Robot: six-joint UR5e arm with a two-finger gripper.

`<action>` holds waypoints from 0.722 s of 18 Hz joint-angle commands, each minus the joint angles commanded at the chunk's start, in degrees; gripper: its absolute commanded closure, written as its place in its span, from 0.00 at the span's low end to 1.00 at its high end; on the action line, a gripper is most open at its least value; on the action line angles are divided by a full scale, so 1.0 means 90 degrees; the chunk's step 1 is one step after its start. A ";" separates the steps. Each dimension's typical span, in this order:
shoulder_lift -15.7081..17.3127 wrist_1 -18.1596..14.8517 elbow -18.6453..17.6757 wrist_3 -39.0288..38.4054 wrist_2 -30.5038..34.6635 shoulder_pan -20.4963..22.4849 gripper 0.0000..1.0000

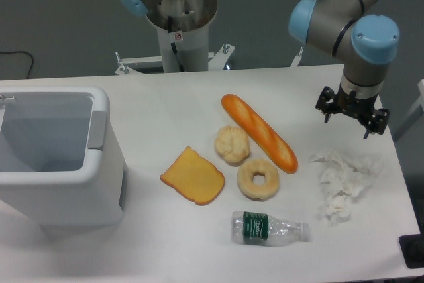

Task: Pick up the round bread
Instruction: 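Move the gripper over the round bun beside the baguette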

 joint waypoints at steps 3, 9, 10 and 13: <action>-0.0010 0.0000 -0.0010 -0.0058 0.0010 -0.0059 0.00; 0.0059 0.0049 -0.0604 -0.0829 -0.0126 -0.0536 0.00; 0.0088 0.0058 -0.0770 -0.0888 -0.0127 -0.0673 0.00; 0.0273 0.0029 -0.1063 -0.1200 -0.0214 -0.0976 0.00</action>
